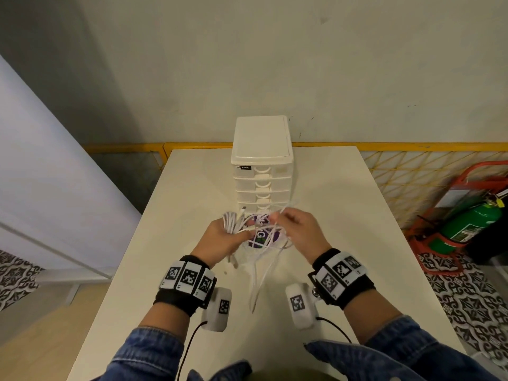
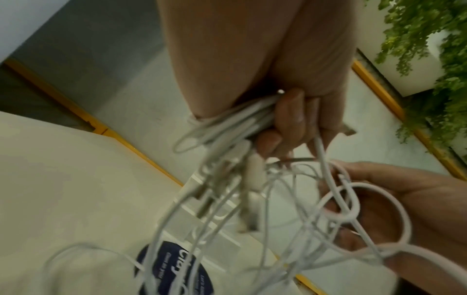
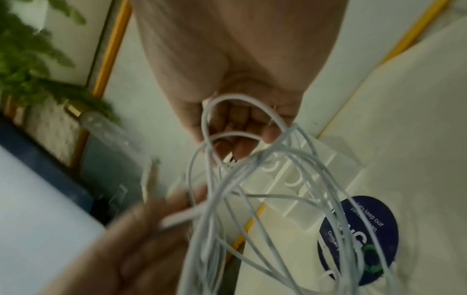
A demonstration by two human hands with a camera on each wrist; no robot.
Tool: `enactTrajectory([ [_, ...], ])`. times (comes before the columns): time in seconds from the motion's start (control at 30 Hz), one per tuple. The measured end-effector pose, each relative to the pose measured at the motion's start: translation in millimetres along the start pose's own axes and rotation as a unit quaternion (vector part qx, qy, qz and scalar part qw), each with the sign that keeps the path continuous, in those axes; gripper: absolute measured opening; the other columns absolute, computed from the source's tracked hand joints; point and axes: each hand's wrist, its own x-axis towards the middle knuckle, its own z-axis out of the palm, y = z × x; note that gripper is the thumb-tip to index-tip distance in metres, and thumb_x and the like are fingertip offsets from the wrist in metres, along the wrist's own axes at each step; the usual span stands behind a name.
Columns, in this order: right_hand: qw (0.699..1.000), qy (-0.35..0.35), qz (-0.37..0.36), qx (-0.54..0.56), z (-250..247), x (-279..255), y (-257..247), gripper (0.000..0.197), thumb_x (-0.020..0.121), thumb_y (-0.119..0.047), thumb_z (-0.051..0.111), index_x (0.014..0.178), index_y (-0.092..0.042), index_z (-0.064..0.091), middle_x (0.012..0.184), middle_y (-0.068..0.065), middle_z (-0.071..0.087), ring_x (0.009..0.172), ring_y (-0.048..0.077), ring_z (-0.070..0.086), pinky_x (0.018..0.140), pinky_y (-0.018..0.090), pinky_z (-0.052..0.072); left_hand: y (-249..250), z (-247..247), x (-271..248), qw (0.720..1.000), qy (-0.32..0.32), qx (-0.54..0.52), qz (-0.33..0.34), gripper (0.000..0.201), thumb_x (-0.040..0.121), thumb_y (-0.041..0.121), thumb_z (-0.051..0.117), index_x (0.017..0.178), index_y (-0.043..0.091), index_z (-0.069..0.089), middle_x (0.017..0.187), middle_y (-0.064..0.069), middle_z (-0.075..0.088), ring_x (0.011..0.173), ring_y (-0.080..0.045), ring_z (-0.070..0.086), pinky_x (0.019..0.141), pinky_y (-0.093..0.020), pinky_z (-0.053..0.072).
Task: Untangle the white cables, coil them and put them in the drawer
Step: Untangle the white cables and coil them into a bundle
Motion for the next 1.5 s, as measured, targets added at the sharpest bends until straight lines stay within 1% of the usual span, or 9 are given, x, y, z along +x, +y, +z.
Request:
enactTrajectory([
  [0.33, 0.938, 0.222, 0.022, 0.266, -24.6, 8.4, 12.2, 0.034, 0.080, 0.017, 0.051, 0.085, -0.016, 0.047, 0.083, 0.005, 0.061, 0.084, 0.024, 0.061, 0.079, 0.033, 0.046, -15.3, -27.8, 14.2, 0.981, 0.168, 0.100, -0.007, 0.026, 0.079, 0.009, 0.072, 0.065, 0.008, 0.050, 0.057, -0.003, 0.050, 0.049, -0.014, 0.044, 0.047, -0.024, 0.034],
  [0.47, 0.895, 0.284, 0.026, 0.342, -38.6, 11.2, 17.2, 0.043, 0.083, 0.014, 0.052, 0.117, -0.011, 0.045, 0.087, 0.003, 0.063, 0.082, 0.018, 0.065, 0.074, 0.025, 0.049, -26.2, -45.0, 16.6, 0.963, 0.247, 0.103, -0.034, 0.031, 0.080, 0.017, 0.071, 0.063, 0.007, 0.047, 0.061, -0.013, 0.051, 0.057, -0.023, 0.047, 0.055, -0.035, 0.042],
  [0.73, 0.957, 0.283, 0.044, 0.036, -37.6, 14.9, 35.7, 0.072, 0.080, -0.031, 0.072, 0.142, -0.032, 0.035, 0.156, -0.009, 0.011, 0.141, 0.007, 0.015, 0.110, 0.027, 0.023, -26.3, -56.5, 13.7, 0.933, 0.340, 0.104, -0.056, 0.030, 0.080, 0.009, 0.064, 0.057, 0.010, 0.045, 0.055, -0.008, 0.047, 0.050, -0.024, 0.044, 0.051, -0.026, 0.038],
  [0.87, 0.956, 0.275, 0.038, -0.097, -36.5, 15.8, 40.0, 0.043, 0.082, -0.042, 0.066, 0.118, -0.019, 0.059, 0.140, 0.004, 0.040, 0.135, 0.014, 0.031, 0.107, 0.031, 0.031, -22.6, -55.4, 16.1, 0.950, 0.301, 0.072, -0.031, 0.025, 0.081, 0.020, 0.068, 0.074, 0.005, 0.049, 0.065, -0.017, 0.053, 0.055, -0.022, 0.048, 0.054, -0.034, 0.044],
  [1.07, 0.964, 0.110, 0.129, -0.203, -32.6, 7.0, 37.4, 0.054, 0.092, -0.049, 0.044, 0.055, -0.013, 0.061, 0.063, 0.002, 0.066, 0.068, 0.024, 0.062, 0.073, 0.033, 0.047, 4.2, -25.0, 12.9, 0.990, 0.143, 0.010, -0.005, 0.022, 0.086, 0.021, 0.068, 0.083, 0.003, 0.056, 0.045, -0.004, 0.043, 0.031, -0.012, 0.037, 0.032, -0.018, 0.034],
  [1.17, 0.958, 0.192, -0.054, -0.209, -24.0, 4.4, 34.5, 0.030, 0.089, -0.039, 0.055, 0.074, -0.013, 0.058, 0.076, 0.001, 0.063, 0.072, 0.017, 0.056, 0.063, 0.019, 0.040, 10.0, -13.8, 10.4, 0.997, 0.078, 0.024, 0.006, 0.029, 0.087, 0.023, 0.068, 0.078, -0.002, 0.058, 0.039, -0.001, 0.040, 0.033, -0.016, 0.035, 0.032, -0.020, 0.034],
  [1.27, 0.960, 0.054, -0.191, -0.198, -19.8, 8.4, 19.4, 0.034, 0.087, -0.038, 0.058, 0.115, -0.020, 0.059, 0.111, -0.014, 0.056, 0.103, 0.001, 0.049, 0.088, 0.005, 0.034, 10.5, -5.5, 9.2, 0.998, 0.042, 0.037, 0.022, 0.030, 0.087, 0.023, 0.068, 0.080, -0.005, 0.060, 0.043, -0.004, 0.040, 0.037, -0.017, 0.034, 0.033, -0.019, 0.032],
  [1.37, 0.954, -0.180, -0.065, -0.230, -5.9, 4.2, 19.6, 0.036, 0.084, -0.038, 0.065, 0.117, -0.023, 0.064, 0.113, -0.014, 0.064, 0.102, 0.000, 0.057, 0.092, 0.012, 0.041, 11.4, -2.8, 8.4, 0.998, 0.051, 0.021, 0.020, 0.027, 0.087, 0.021, 0.068, 0.074, 0.004, 0.052, 0.043, -0.004, 0.039, 0.039, -0.019, 0.033, 0.034, -0.019, 0.031],
  [1.5, 0.978, -0.099, -0.044, -0.176, -9.6, 1.8, 31.0, 0.016, 0.088, -0.025, 0.062, 0.094, -0.016, 0.073, 0.075, -0.004, 0.068, 0.066, 0.009, 0.060, 0.073, 0.031, 0.051, 7.6, -18.1, 10.7, 0.991, 0.123, 0.048, 0.013, 0.032, 0.084, 0.019, 0.070, 0.070, 0.004, 0.046, 0.044, -0.002, 0.044, 0.036, -0.013, 0.037, 0.036, -0.017, 0.034],
])
